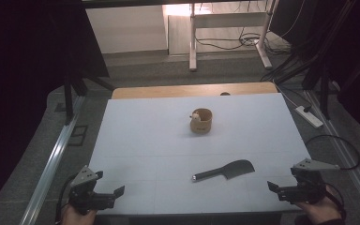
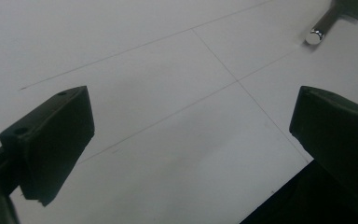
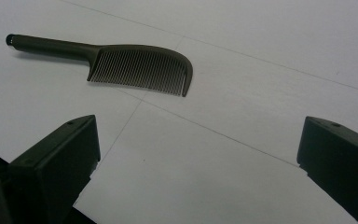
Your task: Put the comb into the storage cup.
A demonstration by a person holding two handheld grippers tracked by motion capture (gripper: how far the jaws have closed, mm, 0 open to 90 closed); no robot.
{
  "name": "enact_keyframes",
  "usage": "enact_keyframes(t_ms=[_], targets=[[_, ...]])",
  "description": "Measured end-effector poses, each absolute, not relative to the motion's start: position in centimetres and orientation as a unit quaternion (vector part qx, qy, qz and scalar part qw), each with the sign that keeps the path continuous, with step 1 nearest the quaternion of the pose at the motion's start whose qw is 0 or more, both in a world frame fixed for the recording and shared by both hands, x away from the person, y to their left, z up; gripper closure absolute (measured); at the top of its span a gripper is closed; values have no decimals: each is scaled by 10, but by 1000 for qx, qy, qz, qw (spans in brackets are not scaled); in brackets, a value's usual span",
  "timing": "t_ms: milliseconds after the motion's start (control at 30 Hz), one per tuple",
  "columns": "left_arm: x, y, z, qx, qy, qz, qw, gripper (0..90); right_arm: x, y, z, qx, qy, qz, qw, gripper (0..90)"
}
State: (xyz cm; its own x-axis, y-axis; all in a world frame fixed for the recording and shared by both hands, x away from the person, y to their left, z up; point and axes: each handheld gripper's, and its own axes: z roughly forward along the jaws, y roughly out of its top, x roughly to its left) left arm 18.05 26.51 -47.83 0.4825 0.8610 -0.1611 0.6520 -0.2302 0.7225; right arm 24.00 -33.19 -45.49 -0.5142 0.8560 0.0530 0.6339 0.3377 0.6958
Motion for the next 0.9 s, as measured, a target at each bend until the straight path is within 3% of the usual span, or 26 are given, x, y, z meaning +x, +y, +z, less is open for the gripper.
enact_keyframes(t_ms=[900], targets=[[181, 267, -480, 775, 490, 124, 380, 14, 242, -329, -455, 457, 808, 336, 160, 0]])
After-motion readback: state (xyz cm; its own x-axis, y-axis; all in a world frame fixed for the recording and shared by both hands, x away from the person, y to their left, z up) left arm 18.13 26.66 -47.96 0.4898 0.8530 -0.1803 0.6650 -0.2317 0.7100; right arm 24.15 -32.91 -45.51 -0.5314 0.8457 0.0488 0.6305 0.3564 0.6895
